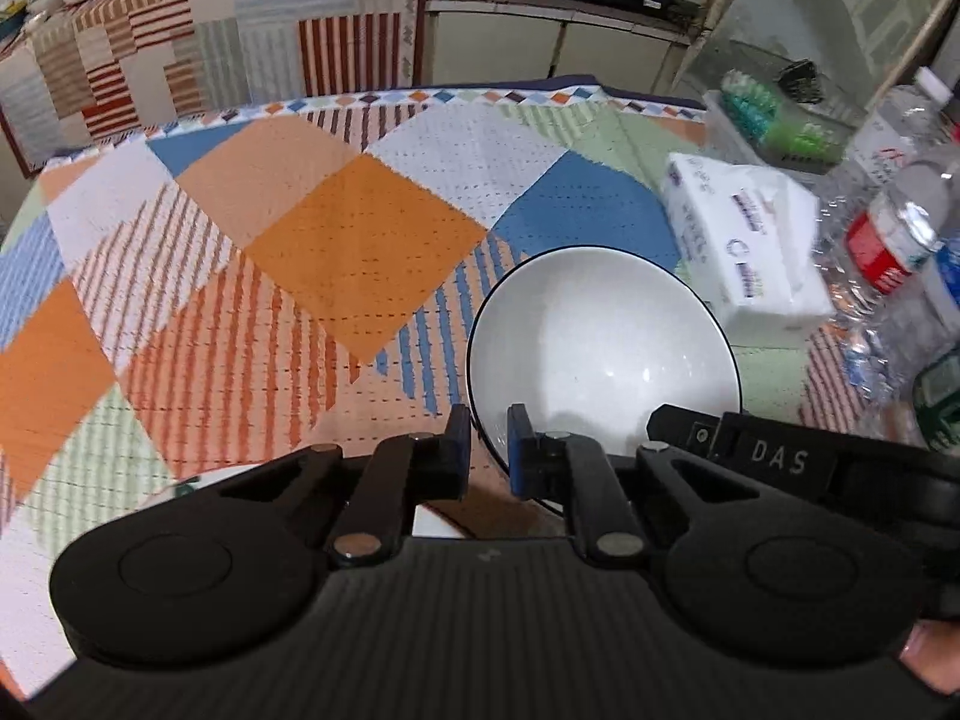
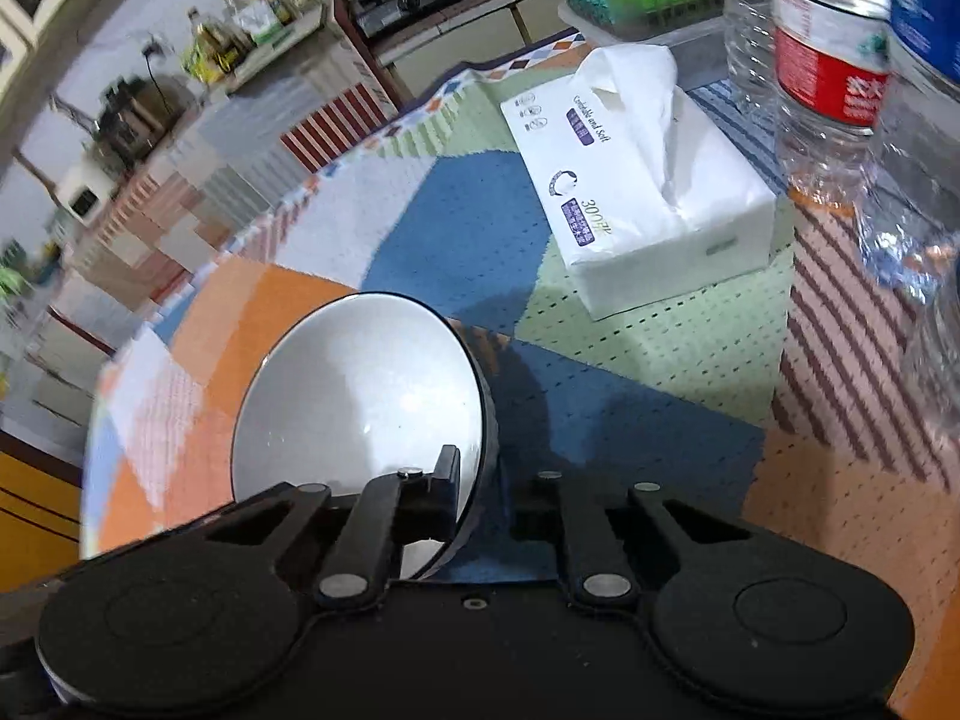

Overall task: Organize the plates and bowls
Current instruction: 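Carry the nested bowls with both grippers over the third white bowl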

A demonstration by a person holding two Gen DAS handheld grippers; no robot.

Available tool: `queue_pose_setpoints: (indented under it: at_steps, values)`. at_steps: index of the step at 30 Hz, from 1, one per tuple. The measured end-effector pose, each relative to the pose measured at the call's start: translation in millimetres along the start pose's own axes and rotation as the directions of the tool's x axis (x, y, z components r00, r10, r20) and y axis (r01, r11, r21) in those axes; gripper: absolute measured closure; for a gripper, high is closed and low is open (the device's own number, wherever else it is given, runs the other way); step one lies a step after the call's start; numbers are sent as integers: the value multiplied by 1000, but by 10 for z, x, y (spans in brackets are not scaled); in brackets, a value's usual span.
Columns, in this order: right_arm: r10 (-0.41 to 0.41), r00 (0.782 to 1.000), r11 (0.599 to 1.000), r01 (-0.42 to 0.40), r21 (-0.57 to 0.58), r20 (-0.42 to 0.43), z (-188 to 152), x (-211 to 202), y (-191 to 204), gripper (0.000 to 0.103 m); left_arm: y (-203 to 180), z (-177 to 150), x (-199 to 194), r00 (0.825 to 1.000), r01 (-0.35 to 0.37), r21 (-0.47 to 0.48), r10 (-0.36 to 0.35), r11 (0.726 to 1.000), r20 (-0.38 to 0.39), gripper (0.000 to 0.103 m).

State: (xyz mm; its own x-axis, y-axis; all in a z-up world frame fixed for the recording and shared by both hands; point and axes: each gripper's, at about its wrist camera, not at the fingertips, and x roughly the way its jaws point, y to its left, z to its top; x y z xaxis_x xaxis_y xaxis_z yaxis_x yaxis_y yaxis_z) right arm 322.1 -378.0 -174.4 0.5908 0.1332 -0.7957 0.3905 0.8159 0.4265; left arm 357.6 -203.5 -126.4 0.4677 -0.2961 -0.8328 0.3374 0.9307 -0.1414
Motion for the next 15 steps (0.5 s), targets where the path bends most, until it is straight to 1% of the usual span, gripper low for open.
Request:
queue_pose_setpoints:
  at_steps: [4, 8, 11, 15]
  values:
    - [19, 999, 1000, -19, -3, 45, -105, -297, 20, 87, -89, -23, -323, 1000, 7, 55, -6, 998, -3, 92]
    - [49, 994, 999, -51, 15, 94, -288, -657, -20, 87, -137, -116, -685, 999, 53, 63, -54, 997, 9, 92]
    - [74, 988, 997, -78, 25, 132, -452, -931, -77, 86, -215, -214, -926, 997, 69, 58, -71, 996, 16, 92]
    - [80, 981, 997, -83, 7, 176, -595, -1254, -115, 86, -339, -360, -1189, 996, 82, 70, -83, 994, 17, 92]
